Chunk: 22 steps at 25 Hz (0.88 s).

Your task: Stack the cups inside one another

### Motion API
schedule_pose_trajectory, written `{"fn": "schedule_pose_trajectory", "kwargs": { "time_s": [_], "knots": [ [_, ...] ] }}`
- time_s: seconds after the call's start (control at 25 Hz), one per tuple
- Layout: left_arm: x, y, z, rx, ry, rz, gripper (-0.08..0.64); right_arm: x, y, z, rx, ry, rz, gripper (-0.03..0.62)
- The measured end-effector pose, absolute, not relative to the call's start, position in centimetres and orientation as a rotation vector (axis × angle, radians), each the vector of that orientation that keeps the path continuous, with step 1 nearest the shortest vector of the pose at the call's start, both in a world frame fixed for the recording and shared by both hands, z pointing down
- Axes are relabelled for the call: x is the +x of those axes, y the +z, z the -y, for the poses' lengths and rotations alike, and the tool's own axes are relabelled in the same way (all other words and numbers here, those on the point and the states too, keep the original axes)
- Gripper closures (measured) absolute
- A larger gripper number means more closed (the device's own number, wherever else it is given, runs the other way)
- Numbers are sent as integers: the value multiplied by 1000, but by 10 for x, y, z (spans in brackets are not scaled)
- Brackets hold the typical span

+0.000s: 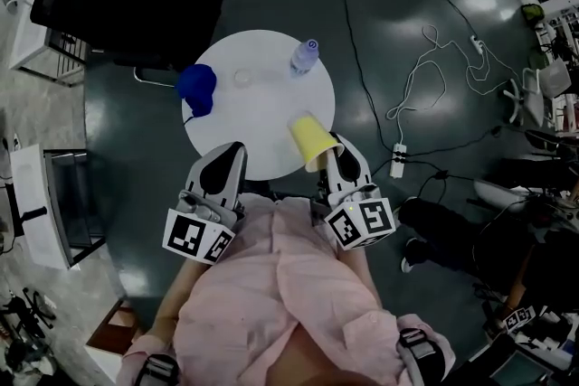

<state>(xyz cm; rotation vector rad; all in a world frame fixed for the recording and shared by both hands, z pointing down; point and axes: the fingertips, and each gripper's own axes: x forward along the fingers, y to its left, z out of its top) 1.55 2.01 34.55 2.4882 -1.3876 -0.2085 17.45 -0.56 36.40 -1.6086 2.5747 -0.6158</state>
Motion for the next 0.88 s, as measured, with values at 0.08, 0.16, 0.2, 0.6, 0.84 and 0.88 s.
{"fn": "schedule_pose_trajectory", "kwargs": {
  "time_s": [0.08,0.16,0.2,0.6,0.84,0.88],
  "knots": [
    [17,345,-20,2492,-208,1381,541,175,366,4,-1610,-623,-2573,552],
    [19,344,-22,2499,-206,1374,541,174,365,2,-1608,-621,-2572,552],
    [18,344,-23,2501,-205,1372,541,173,364,2,-1606,-619,-2571,551],
    [13,344,-27,2489,-217,1385,541,169,364,-2,-1601,-614,-2586,551],
    [13,344,-26,2485,-219,1394,541,170,364,-1,-1601,-611,-2587,551],
    [13,344,-26,2487,-219,1395,541,170,364,-1,-1601,-611,-2586,552]
  ]
}}
